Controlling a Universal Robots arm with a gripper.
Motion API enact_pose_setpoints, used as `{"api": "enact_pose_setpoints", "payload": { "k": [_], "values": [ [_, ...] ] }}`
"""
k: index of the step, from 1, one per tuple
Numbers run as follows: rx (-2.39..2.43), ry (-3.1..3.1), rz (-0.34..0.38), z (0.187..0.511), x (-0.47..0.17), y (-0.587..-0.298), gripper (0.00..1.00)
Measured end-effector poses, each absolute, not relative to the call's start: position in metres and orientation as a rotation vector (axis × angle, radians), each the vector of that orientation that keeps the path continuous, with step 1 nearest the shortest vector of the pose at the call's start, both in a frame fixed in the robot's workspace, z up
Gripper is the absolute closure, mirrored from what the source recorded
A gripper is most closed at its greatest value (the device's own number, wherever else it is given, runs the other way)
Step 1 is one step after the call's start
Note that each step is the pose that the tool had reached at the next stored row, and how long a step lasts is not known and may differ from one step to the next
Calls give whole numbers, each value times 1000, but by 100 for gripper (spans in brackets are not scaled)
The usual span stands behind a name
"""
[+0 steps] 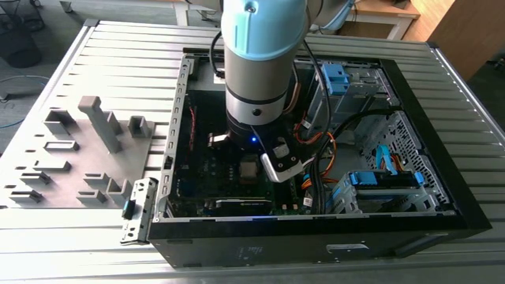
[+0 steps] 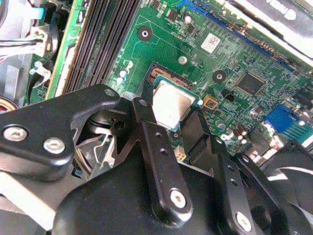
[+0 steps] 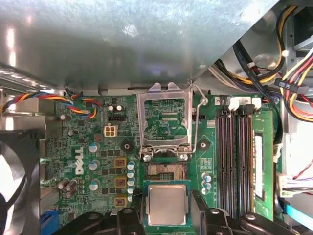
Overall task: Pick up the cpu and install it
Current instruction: 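Place the cpu into insertion slot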
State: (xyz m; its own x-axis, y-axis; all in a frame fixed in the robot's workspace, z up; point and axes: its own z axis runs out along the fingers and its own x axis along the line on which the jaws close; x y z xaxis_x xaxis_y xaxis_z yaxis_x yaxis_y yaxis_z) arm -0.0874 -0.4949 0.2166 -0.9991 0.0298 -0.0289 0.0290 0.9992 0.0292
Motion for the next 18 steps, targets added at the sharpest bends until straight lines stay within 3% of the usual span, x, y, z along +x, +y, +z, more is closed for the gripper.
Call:
{"api": "enact_pose_setpoints", "payload": {
  "k": [18],
  "values": [
    [46, 3112, 45, 200, -85, -495, 53]
  ]
}}
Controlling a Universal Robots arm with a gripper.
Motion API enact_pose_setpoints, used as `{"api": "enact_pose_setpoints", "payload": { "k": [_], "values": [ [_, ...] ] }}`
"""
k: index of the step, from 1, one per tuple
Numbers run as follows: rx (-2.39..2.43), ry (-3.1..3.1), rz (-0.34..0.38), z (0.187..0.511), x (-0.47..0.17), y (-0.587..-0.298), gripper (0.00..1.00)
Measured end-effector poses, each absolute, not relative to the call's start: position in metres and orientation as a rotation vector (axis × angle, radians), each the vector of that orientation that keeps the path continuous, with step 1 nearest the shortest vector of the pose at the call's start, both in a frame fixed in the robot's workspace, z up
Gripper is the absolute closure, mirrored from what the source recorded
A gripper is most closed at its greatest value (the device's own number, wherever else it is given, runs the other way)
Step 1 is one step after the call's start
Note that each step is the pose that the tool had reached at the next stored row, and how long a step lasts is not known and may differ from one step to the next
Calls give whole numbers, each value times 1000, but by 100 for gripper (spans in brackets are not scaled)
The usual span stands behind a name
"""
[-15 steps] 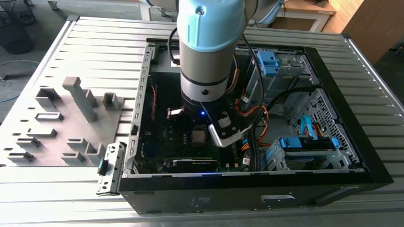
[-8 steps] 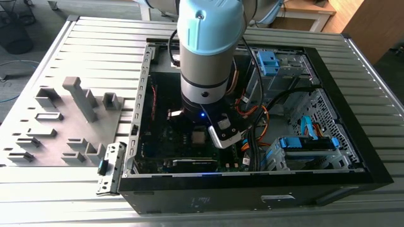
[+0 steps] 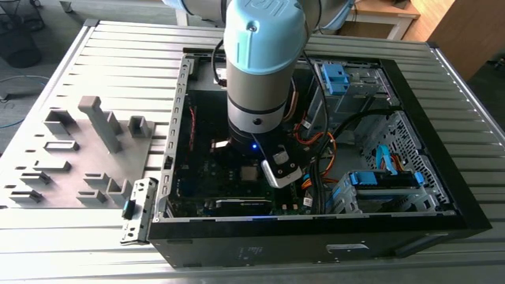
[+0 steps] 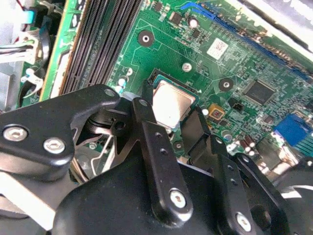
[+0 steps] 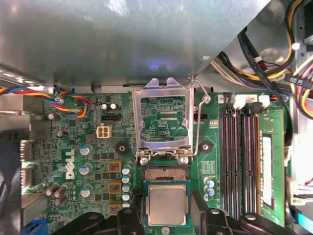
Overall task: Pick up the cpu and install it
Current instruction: 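Place the cpu into insertion slot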
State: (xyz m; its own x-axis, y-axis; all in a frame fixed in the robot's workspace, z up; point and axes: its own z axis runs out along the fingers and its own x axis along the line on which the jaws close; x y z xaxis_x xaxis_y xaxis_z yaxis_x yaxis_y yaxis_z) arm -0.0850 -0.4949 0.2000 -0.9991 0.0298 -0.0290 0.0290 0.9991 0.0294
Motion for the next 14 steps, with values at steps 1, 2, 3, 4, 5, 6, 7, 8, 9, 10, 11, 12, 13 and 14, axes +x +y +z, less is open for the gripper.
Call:
{"api": "enact_pose_setpoints", "payload": {
  "k": [1, 2, 3, 4, 5, 6, 7, 8, 9, 10, 11, 12, 13, 14],
  "values": [
    [46, 3112, 45, 199, -85, -495, 53],
    [46, 3112, 45, 200, -85, -495, 53],
    [46, 3112, 45, 200, -85, -495, 53],
    [46, 3112, 45, 200, -85, -495, 53],
    [46, 3112, 45, 199, -85, -495, 53],
    [46, 3112, 45, 198, -85, -495, 53],
    [46, 3112, 45, 197, -85, -495, 53],
    [46, 3112, 45, 197, -85, -495, 53],
    [46, 3112, 44, 197, -85, -495, 53],
    [44, 3112, 44, 197, -85, -495, 53],
    [34, 3112, 45, 196, -85, -495, 53],
    [19, 3112, 45, 196, -85, -495, 53],
    [13, 3112, 45, 196, -85, -495, 53],
    [13, 3112, 45, 196, -85, -495, 53]
  ]
}}
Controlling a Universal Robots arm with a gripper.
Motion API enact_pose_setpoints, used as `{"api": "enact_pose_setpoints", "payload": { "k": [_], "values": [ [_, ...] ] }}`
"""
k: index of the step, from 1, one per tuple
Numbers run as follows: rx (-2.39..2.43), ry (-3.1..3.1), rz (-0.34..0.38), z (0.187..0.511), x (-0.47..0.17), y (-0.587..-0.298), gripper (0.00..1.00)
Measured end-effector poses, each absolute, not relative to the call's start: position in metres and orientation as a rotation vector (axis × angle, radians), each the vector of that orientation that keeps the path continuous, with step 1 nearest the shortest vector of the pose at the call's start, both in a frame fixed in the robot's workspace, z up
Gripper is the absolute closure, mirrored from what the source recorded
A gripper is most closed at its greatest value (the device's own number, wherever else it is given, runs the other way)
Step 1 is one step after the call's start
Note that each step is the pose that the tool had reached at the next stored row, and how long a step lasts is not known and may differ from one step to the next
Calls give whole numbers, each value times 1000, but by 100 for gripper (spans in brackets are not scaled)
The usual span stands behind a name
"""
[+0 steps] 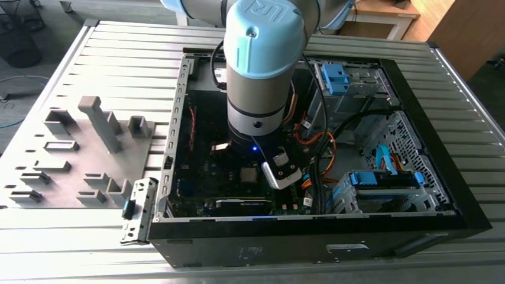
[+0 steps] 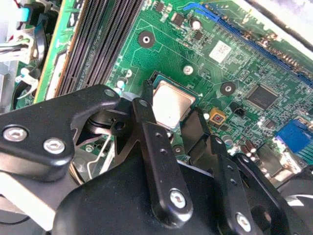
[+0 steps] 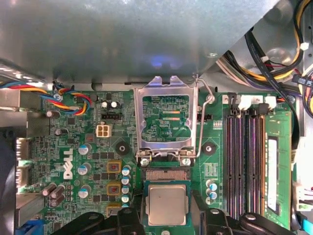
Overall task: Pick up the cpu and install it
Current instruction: 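Place the cpu into insertion slot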
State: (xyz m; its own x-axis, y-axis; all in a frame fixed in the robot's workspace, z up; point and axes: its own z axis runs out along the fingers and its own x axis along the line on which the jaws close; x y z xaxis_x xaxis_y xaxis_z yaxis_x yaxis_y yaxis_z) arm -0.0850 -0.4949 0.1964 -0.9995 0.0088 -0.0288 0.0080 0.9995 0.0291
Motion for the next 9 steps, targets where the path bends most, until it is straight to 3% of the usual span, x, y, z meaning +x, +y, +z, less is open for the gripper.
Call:
{"api": "enact_pose_setpoints", "payload": {
  "k": [9],
  "values": [
    [13, 3112, 48, 192, -85, -494, 53]
  ]
}}
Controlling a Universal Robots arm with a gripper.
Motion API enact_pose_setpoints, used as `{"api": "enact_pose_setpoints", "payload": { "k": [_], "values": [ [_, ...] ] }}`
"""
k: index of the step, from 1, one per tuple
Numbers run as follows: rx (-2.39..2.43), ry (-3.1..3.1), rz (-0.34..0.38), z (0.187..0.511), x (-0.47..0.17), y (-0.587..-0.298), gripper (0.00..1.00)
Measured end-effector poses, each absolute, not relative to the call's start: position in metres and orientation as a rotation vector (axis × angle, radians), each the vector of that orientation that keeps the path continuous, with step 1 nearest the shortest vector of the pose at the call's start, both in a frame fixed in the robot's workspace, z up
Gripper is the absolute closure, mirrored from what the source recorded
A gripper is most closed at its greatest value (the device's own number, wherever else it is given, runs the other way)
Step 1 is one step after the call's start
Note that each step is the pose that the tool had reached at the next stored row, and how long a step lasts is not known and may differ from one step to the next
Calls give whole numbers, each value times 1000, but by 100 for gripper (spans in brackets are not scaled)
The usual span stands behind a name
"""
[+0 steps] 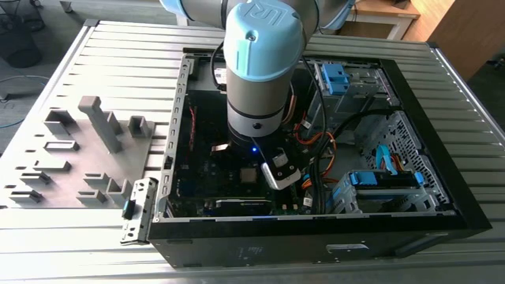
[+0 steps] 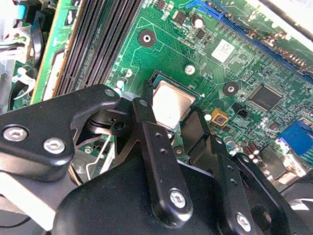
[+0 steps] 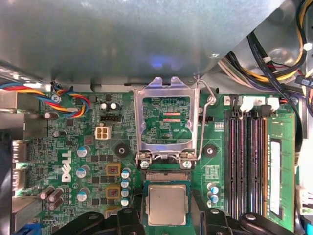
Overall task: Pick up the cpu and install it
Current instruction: 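Place the cpu into insertion slot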
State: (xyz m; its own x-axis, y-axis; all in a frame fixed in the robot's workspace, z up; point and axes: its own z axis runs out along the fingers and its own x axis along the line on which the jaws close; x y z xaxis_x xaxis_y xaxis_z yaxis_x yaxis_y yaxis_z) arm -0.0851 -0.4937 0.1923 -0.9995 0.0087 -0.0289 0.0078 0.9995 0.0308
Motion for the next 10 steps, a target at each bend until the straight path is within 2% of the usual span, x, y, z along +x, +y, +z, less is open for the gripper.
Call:
{"api": "enact_pose_setpoints", "payload": {
  "k": [10],
  "values": [
    [13, 3112, 48, 191, -85, -492, 53]
  ]
}}
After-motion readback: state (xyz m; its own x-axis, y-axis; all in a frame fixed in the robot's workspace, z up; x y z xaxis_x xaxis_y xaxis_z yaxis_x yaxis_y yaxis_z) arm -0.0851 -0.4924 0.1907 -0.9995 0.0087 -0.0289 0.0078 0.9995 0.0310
